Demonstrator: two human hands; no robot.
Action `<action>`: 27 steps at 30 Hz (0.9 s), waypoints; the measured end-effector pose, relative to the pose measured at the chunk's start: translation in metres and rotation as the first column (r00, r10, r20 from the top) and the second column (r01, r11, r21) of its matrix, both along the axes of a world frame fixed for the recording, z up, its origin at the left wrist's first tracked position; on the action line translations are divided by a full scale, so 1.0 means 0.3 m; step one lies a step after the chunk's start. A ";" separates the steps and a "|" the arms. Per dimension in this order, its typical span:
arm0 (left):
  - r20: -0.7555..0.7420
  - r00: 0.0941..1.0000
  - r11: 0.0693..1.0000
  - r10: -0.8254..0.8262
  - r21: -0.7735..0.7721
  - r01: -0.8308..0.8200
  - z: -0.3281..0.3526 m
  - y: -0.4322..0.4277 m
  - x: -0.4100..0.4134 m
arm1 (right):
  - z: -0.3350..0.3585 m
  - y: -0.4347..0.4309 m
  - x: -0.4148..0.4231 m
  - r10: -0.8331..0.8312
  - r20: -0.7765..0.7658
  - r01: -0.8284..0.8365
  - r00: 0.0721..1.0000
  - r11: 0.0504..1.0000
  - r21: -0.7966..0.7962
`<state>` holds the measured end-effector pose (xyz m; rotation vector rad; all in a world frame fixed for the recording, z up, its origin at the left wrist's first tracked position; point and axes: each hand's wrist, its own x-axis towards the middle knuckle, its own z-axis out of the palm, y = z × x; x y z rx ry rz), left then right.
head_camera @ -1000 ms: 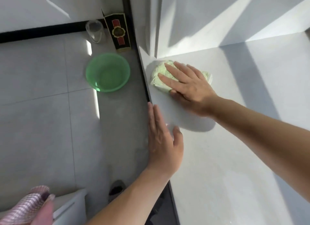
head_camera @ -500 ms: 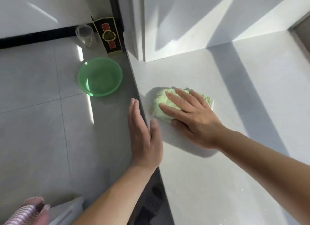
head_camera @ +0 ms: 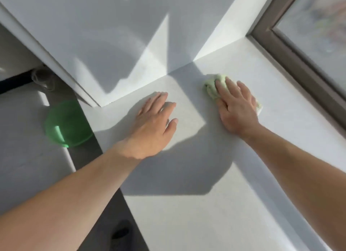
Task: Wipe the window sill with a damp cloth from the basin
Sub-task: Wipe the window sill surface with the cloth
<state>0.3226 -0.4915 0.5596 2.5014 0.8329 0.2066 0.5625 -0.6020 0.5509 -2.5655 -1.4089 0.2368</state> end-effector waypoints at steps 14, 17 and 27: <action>-0.213 0.954 0.943 -0.210 0.212 0.255 -0.073 0.055 0.242 | -0.014 -0.056 0.415 -0.468 0.004 0.468 0.884 0.884 0.014; -0.219 0.955 0.944 -0.202 0.218 0.249 -0.071 0.058 0.244 | -0.047 -0.075 0.335 -0.415 0.080 0.413 0.906 0.910 0.038; -0.248 0.944 0.929 -0.217 0.245 0.278 -0.072 0.059 0.255 | -0.046 -0.116 0.268 -0.551 0.044 0.550 0.834 0.835 0.028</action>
